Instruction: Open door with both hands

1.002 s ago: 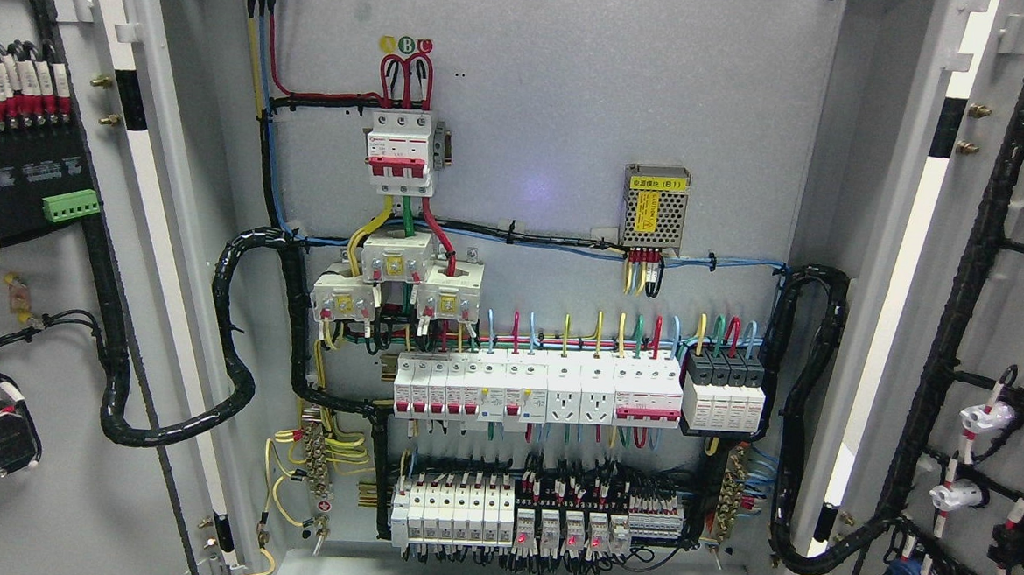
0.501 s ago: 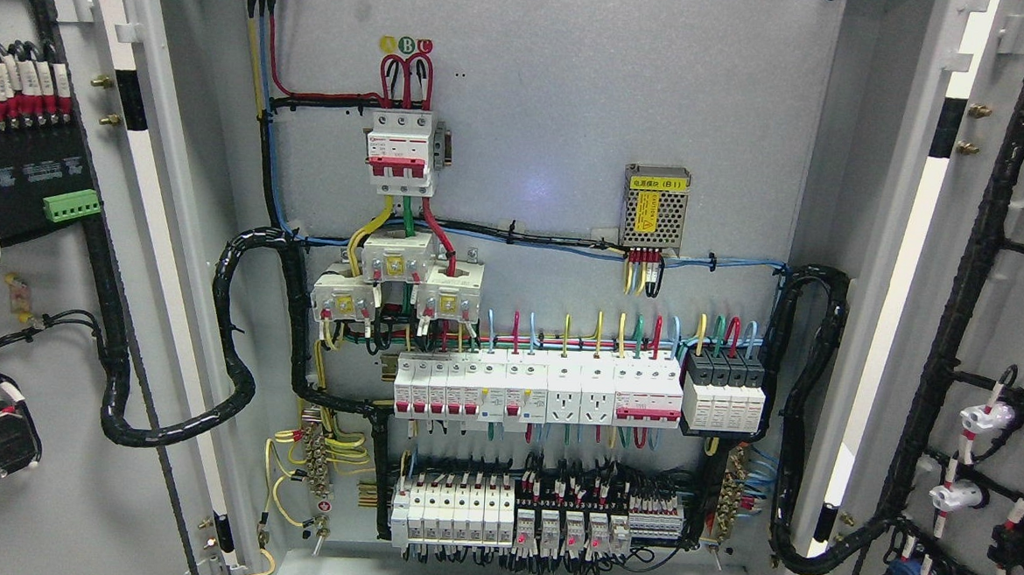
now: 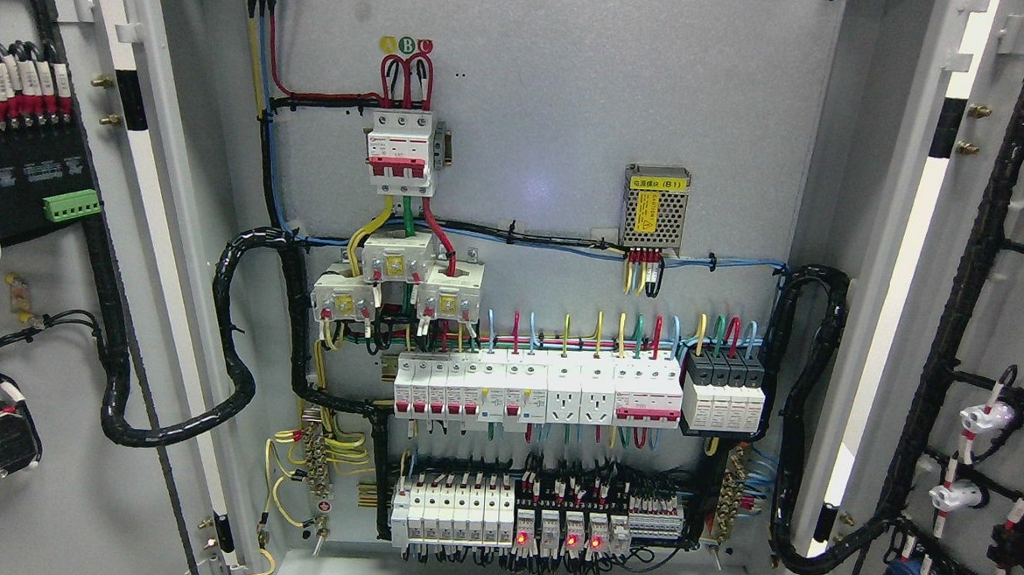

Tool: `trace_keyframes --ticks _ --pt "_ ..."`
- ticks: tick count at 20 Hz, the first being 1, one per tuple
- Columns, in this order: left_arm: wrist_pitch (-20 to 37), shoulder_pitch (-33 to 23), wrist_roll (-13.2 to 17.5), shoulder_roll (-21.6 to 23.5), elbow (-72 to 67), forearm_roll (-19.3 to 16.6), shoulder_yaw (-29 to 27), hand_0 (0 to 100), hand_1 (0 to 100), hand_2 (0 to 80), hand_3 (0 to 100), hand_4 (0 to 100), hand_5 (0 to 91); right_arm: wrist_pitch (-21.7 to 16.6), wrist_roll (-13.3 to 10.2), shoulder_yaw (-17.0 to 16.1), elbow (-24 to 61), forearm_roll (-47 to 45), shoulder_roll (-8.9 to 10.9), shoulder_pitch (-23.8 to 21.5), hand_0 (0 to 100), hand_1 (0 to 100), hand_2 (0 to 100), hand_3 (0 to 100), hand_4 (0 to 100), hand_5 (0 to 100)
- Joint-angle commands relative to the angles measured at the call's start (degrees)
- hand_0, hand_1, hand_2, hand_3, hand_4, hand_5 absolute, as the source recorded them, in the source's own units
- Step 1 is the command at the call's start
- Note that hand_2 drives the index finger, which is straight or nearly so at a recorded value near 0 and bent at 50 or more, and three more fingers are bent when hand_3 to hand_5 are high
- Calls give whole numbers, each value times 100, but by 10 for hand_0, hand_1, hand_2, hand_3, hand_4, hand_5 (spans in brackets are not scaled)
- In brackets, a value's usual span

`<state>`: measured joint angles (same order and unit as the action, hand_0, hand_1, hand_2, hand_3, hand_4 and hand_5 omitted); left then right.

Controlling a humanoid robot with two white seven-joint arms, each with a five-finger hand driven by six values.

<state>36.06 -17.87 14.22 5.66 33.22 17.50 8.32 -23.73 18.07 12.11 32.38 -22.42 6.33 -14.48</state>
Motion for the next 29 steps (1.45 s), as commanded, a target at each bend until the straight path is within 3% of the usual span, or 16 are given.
trace_keyframes --ticks 1,3,6,13,15,20,25,29 --pt "-221 328 134 -338 -3074 -229 117 0 0 0 0 0 0 761 -23 134 -2736 9 -483 262 190 0 0 0 0 0" --pt "-607 398 134 -347 -3286 -343 117 0 0 0 0 0 0 1062 -49 134 -2824 9 -510 244 190 0 0 0 0 0" --pt "-1353 451 134 -355 -3340 -650 -66 0 0 0 0 0 0 1116 -128 178 -3035 140 -510 236 190 0 0 0 0 0" --pt "-2585 557 134 -417 -3322 -2205 -1270 0 0 0 0 0 0 1212 -1129 178 -3176 1001 -651 156 190 0 0 0 0 0" --pt "-2683 565 134 -505 -3348 -2426 -1438 0 0 0 0 0 0 1422 -1270 160 -3167 1335 -712 156 190 0 0 0 0 0" --pt "-3455 776 143 -628 -3366 -2392 -1456 0 0 0 0 0 0 1643 -1288 187 -3132 1704 -721 174 190 0 0 0 0 0" --pt "-3483 908 143 -646 -3375 -2322 -1448 0 0 0 0 0 0 1643 -1280 116 -3123 1881 -747 191 190 0 0 0 0 0" --pt "-3430 1031 20 -637 -3322 -1856 -1430 0 0 0 0 0 0 1652 -1280 116 -3097 1881 -774 227 190 0 0 0 0 0"
